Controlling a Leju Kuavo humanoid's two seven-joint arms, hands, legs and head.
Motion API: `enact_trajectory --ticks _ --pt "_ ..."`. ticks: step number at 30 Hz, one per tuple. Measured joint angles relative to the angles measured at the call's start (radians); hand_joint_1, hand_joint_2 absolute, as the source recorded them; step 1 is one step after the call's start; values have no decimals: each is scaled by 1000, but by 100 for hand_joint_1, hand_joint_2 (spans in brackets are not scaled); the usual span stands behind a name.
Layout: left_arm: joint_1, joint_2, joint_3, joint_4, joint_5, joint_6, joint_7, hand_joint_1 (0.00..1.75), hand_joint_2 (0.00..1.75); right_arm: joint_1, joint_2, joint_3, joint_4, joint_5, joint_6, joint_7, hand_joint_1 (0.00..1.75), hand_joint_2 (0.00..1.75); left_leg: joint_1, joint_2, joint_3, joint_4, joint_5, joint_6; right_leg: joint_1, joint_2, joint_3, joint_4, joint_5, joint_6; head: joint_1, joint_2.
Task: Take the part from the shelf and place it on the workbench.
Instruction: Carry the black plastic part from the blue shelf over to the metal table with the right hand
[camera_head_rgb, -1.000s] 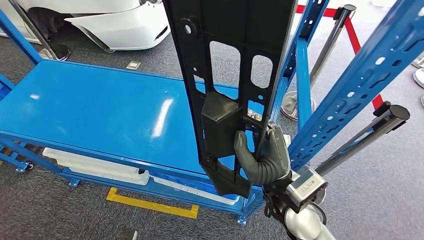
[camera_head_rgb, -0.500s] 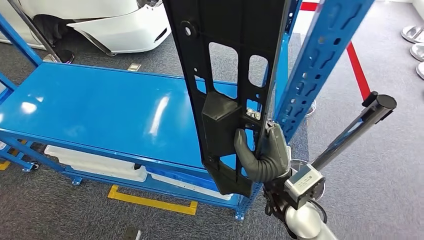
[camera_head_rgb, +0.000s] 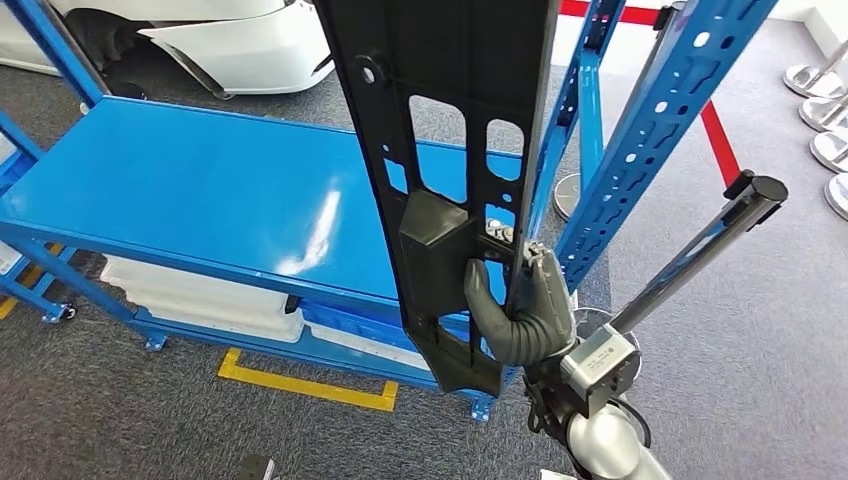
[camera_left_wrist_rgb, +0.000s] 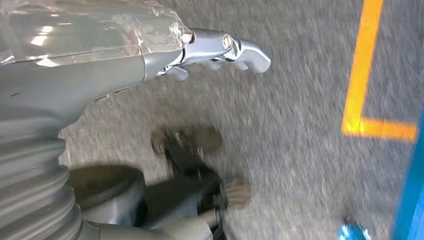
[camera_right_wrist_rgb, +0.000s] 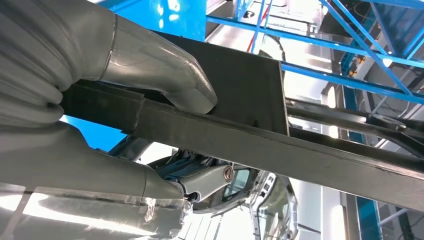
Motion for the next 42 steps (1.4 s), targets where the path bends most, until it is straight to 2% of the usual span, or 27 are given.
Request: enact_trajectory --ticks 2,3,4,6,8,10,12,13,14,16,17,18,20,21,22,24,25,27,28,30,32,33,35,37,39,40,42 --pt "0 0 0 0 0 1 0 0 175 1 -1 0 0 0 0 2 175 175 -8 2 -26 1 19 8 1 0 -31 129 -74 1 16 0" --pt "1 0 0 0 0 2 0 0 175 3 -2 0 0 0 0 2 175 175 -12 2 -39 2 28 9 3 0 -32 167 -81 -2 22 0" --pt "1 0 0 0 0 2 0 0 175 4 -2 0 0 0 0 3 175 175 -16 2 -52 3 37 11 6 0 -16 171 -67 -8 27 0" --pt "1 0 0 0 -1 2 0 0 175 6 -3 0 0 0 -1 5 175 175 -22 2 -73 5 53 12 20 1 70 70 -17 -29 34 0" --pt "1 -1 0 0 -1 2 0 0 175 5 -3 0 -1 0 -1 6 175 175 -24 2 -84 5 68 9 35 0 170 -81 -5 -52 35 0" --pt "1 -2 0 0 -1 2 0 0 175 3 -3 0 -2 0 -2 6 175 175 -19 1 -88 2 83 -1 45 1 207 -152 -11 -61 34 0" --pt "2 -2 0 0 -1 2 0 0 175 3 -3 0 -2 0 -2 6 175 175 -17 -2 -91 -1 92 -10 44 0 205 -170 12 -63 40 0" --pt "2 -2 0 0 -1 3 0 0 175 2 -3 0 -2 0 -2 6 175 175 -19 -5 -98 11 78 -15 40 -3 202 -182 25 -67 42 0" --pt "2 -1 0 0 -2 4 0 0 175 2 -3 0 -2 -1 -1 7 175 175 -20 -7 -110 41 45 -20 35 -6 196 -192 40 -70 39 0" --pt "2 -1 0 0 -2 4 0 0 175 2 -2 0 -2 -7 2 8 175 175 -15 -8 -143 151 -54 -31 30 -8 174 -197 63 -73 26 0" --pt "3 -1 0 1 -2 4 0 0 175 3 -2 0 -2 -14 5 9 175 175 -9 -7 -154 211 -89 -38 29 -9 160 -193 72 -72 20 0" --pt "2 -1 0 1 -2 4 0 0 175 4 -2 0 -1 -22 9 10 175 175 -3 -7 -156 255 -102 -45 26 -10 144 -188 80 -69 16 0" --pt "2 -1 0 1 -1 4 0 0 175 5 -2 0 1 -40 16 9 175 175 10 -7 -119 256 -61 -61 18 -10 107 -171 94 -58 10 0" --pt "2 -1 0 1 -1 4 0 0 175 5 -1 0 2 -50 19 7 175 175 18 -7 -79 210 -31 -71 12 -10 86 -158 100 -51 7 0" --pt "0 -1 0 1 -1 4 0 0 175 5 -1 0 4 -59 22 5 175 175 22 -8 -33 146 -20 -82 8 -9 66 -143 105 -44 2 0" --pt "-1 -2 0 1 -2 5 0 0 175 7 2 0 6 -76 26 0 175 175 22 -12 30 39 -36 -76 7 -7 38 -117 115 -29 -6 0" --pt "-1 -2 0 1 -2 5 0 0 175 8 3 0 6 -83 28 -2 175 175 17 -14 38 18 -48 -67 7 -5 30 -111 122 -22 -7 0" --pt "-1 -2 0 2 -2 8 -1 0 175 12 4 0 9 -92 32 -6 175 175 13 -13 24 19 -40 -42 4 -4 22 -106 134 -7 -2 0" --pt "-2 -1 0 2 -3 10 -1 0 175 13 4 0 11 -95 34 -7 175 175 12 -11 14 20 -31 -31 1 -4 14 -98 122 -2 0 0" --pt "-5 -1 0 2 -4 11 -1 0 175 16 4 0 14 -98 38 -8 175 175 12 -5 -13 18 -7 -12 -3 -4 -11 -33 44 5 8 0" --pt "-5 -1 0 3 -6 11 -2 0 175 16 4 0 16 -100 40 -8 175 175 5 -4 -42 19 18 -4 -3 -4 -37 91 -55 4 22 0" --pt "-5 -1 0 3 -6 12 -2 0 175 17 5 0 18 -101 41 -8 175 175 1 -3 -58 20 29 -1 -3 -4 -41 147 -76 2 28 0" --pt "-5 -1 0 3 -8 12 -2 0 175 17 5 0 21 -103 42 -7 175 175 -7 -2 -88 21 52 1 1 -4 -12 180 -51 -8 37 0" --pt "-5 -1 0 3 -10 12 -2 0 175 16 5 0 23 -105 42 -7 175 175 -11 -3 -112 22 72 1 14 -3 79 79 -6 -28 40 0" --pt "-4 -1 0 3 -12 12 -2 0 175 13 7 0 24 -106 42 -7 175 175 -10 -4 -124 20 91 -5 29 -2 181 -74 -17 -49 39 0" --pt "-4 -1 0 3 -12 12 -2 0 175 12 8 0 24 -106 42 -7 175 175 -6 -4 -126 17 100 -11 36 -1 210 -124 -27 -55 38 0" --pt "-3 -1 0 4 -13 13 -2 0 175 10 10 0 24 -106 42 -7 175 175 0 -6 -127 5 122 -24 44 2 221 -160 -21 -60 44 0"
